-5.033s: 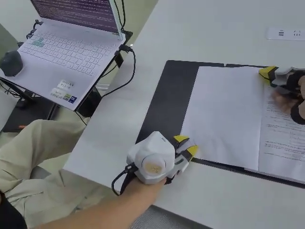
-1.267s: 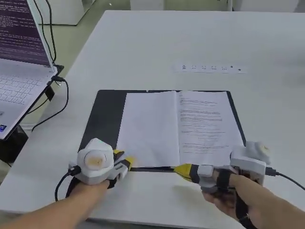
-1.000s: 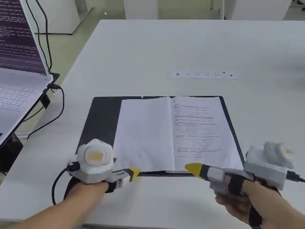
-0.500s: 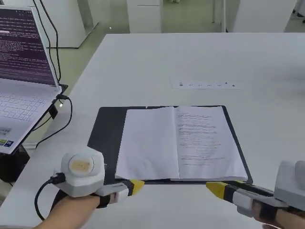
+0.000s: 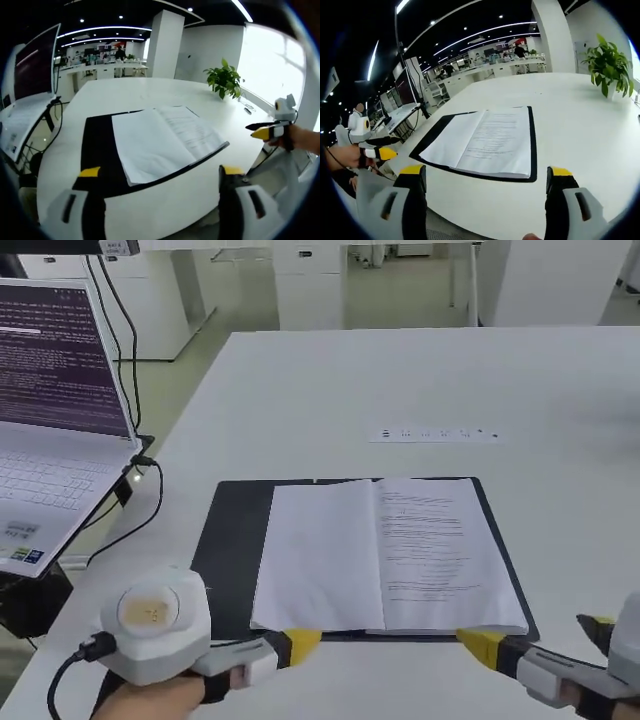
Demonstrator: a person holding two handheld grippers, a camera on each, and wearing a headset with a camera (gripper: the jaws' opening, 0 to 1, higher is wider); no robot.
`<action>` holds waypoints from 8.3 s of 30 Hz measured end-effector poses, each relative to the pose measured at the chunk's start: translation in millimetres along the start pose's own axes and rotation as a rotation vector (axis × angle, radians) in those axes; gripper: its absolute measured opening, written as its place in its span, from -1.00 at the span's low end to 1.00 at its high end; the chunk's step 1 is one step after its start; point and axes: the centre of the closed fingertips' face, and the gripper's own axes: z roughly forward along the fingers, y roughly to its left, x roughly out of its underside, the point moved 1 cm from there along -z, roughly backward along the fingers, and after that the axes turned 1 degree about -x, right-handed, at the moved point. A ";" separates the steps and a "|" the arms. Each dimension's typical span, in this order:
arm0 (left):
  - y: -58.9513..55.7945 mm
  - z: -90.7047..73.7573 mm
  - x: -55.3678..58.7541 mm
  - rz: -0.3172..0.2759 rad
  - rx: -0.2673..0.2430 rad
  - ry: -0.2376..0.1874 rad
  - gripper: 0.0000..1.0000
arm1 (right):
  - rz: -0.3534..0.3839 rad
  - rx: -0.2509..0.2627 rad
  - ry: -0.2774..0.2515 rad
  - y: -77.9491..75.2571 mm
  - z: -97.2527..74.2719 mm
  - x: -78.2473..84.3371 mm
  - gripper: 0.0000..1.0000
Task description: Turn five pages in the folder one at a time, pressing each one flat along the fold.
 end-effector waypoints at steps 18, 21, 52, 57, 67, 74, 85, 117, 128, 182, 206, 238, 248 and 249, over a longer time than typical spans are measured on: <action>-54.1 28.0 -10.3 0.060 0.097 0.022 0.93 | -0.022 -0.035 0.003 3.6 -3.3 -3.4 0.97; -61.6 41.4 -6.8 0.082 0.117 0.047 0.92 | -0.022 -0.027 0.011 -5.0 -5.2 -3.0 0.95; -153.6 194.8 -6.1 0.240 0.242 0.065 0.46 | 0.012 -0.026 0.011 -19.0 -3.7 1.5 0.88; -161.7 211.8 -0.6 0.229 0.235 0.074 0.43 | 0.001 -0.029 0.013 -18.2 -3.7 2.4 0.88; -163.3 222.9 7.8 0.235 0.184 0.070 0.25 | 0.012 -0.036 0.015 -16.7 -2.9 4.3 0.85; -160.5 226.3 13.3 0.309 0.149 0.059 0.16 | 0.020 -0.037 0.013 -17.1 -2.3 4.2 0.85; -163.6 227.3 15.8 0.327 0.188 0.032 -0.06 | 0.011 -0.042 0.020 -15.8 -1.5 5.8 0.83; -151.8 231.5 12.7 0.325 0.168 -0.007 -0.97 | 0.080 -0.089 0.036 -24.0 30.9 9.6 0.48; -151.1 231.2 11.3 0.313 0.171 -0.013 -0.97 | 0.129 -0.092 0.049 -43.5 66.7 10.8 0.00; -131.8 207.5 3.8 0.174 0.221 0.026 -0.75 | 0.067 -0.072 -0.002 -41.5 67.4 -12.1 -1.00; -22.5 87.0 -33.2 0.072 0.107 -0.137 -0.68 | 0.019 -0.311 -0.113 92.0 84.9 -59.7 -1.00; 66.1 10.2 -9.9 -0.046 -0.057 -0.174 -0.69 | -0.033 -0.409 0.128 203.3 176.6 -1.4 -1.00; 72.5 7.0 -1.7 -0.063 -0.068 -0.162 -0.70 | -0.047 -0.408 0.208 217.5 193.0 20.7 -1.00; 73.5 7.3 -0.6 -0.065 -0.069 -0.161 -0.70 | -0.046 -0.416 0.211 219.7 193.3 22.1 -1.00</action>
